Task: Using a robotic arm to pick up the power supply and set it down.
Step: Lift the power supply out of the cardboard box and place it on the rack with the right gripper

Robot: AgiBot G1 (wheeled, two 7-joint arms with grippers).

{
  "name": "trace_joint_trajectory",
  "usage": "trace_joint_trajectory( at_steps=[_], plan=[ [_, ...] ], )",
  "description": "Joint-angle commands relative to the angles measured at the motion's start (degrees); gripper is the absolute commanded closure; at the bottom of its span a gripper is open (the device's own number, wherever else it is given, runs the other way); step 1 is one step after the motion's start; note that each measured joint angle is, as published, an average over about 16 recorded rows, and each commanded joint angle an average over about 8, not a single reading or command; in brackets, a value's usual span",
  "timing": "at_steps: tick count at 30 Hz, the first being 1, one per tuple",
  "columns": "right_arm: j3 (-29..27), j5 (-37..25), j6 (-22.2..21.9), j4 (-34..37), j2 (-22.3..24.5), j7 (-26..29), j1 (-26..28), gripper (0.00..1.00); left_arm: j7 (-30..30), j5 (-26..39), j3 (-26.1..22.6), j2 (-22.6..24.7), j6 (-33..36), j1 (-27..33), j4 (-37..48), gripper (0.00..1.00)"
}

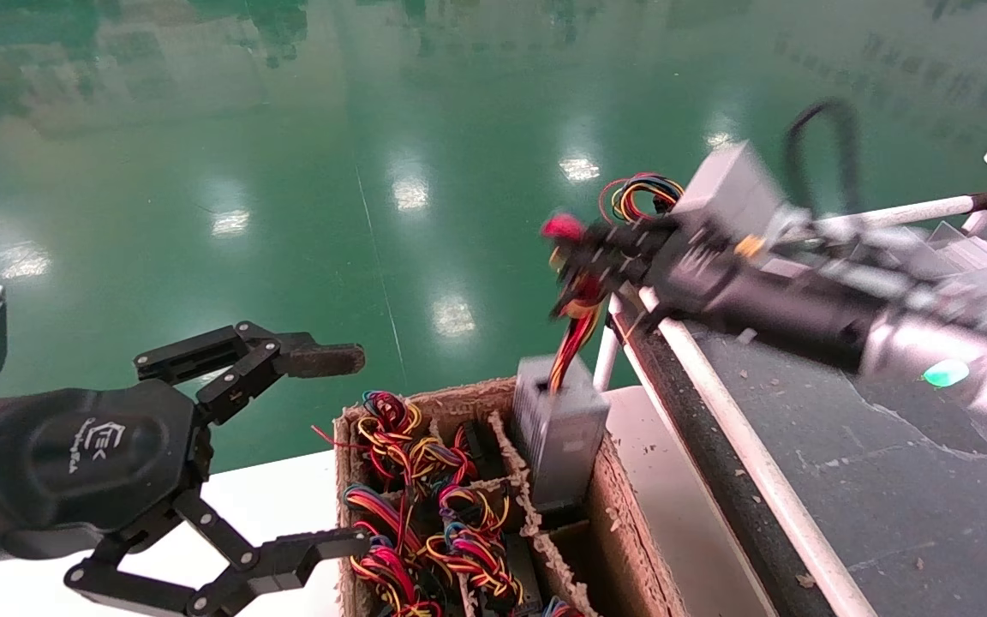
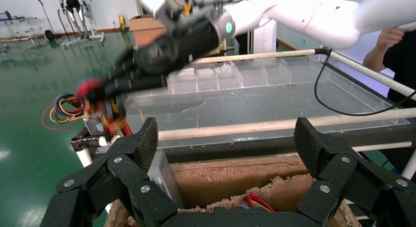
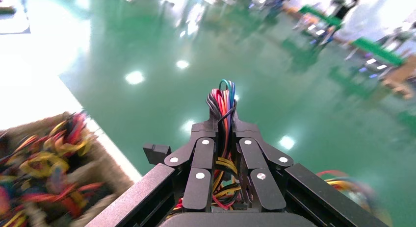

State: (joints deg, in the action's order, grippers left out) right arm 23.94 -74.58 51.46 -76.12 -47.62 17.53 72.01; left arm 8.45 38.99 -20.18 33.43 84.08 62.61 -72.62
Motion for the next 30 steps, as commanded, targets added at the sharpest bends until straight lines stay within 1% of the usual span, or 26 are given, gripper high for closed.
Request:
trace_joint_trajectory(
  at_steps=[1, 5, 8, 15, 19, 23, 27, 30],
  plan=[
    [-1.8, 1.9, -0.2, 0.0, 1.2, -0.8, 0.3, 1.0, 0.0, 0.0, 0.0, 0.0, 0.0, 0.0, 0.0, 0.0],
    [-5.0, 4.8, -1.4, 1.0, 2.4, -1.9, 1.6, 1.0, 0.0, 0.0, 0.0, 0.0, 0.0, 0.0, 0.0, 0.0],
    [-7.1, 6.2, -2.8, 2.2, 2.5, -3.0, 2.9, 1.0, 0.0, 0.0, 0.0, 0.0, 0.0, 0.0, 0.0, 0.0],
    [-10.4, 7.0, -6.1, 7.6, 2.0, -6.6, 6.9, 1.0, 0.0, 0.0, 0.0, 0.0, 0.0, 0.0, 0.0, 0.0],
    [-11.7, 6.5, -7.4, 12.0, 2.6, -8.7, 9.0, 1.0, 0.0, 0.0, 0.0, 0.0, 0.0, 0.0, 0.0, 0.0],
    [-12.2, 4.8, -9.2, 17.3, 2.9, -11.7, 10.8, 1.0, 0.0, 0.0, 0.0, 0.0, 0.0, 0.0, 0.0, 0.0],
    [-11.4, 2.3, -10.4, 23.8, 2.1, -15.2, 12.7, 1.0, 0.0, 0.0, 0.0, 0.0, 0.0, 0.0, 0.0, 0.0],
    [-10.2, 0.4, -10.1, 29.6, 0.8, -17.5, 14.6, 1.0, 0.0, 0.0, 0.0, 0.0, 0.0, 0.0, 0.0, 0.0]
  ],
)
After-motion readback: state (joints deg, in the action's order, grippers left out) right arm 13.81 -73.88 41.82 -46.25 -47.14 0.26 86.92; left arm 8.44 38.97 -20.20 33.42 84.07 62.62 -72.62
